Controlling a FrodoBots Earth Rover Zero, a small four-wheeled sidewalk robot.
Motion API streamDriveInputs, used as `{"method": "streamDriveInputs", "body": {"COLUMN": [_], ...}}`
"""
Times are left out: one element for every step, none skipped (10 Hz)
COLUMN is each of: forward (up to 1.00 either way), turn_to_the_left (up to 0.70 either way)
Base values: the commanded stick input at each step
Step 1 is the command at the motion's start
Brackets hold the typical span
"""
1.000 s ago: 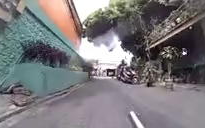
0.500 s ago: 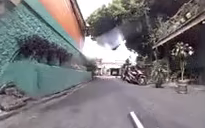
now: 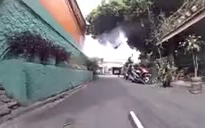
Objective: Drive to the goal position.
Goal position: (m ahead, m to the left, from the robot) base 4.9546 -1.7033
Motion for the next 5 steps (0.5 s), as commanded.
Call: {"method": "streamDriveInputs", "body": {"forward": [0.85,0.85,0.85,0.85,0.85], "turn_to_the_left": [-0.34,-0.34,-0.34,-0.34,-0.3]}}
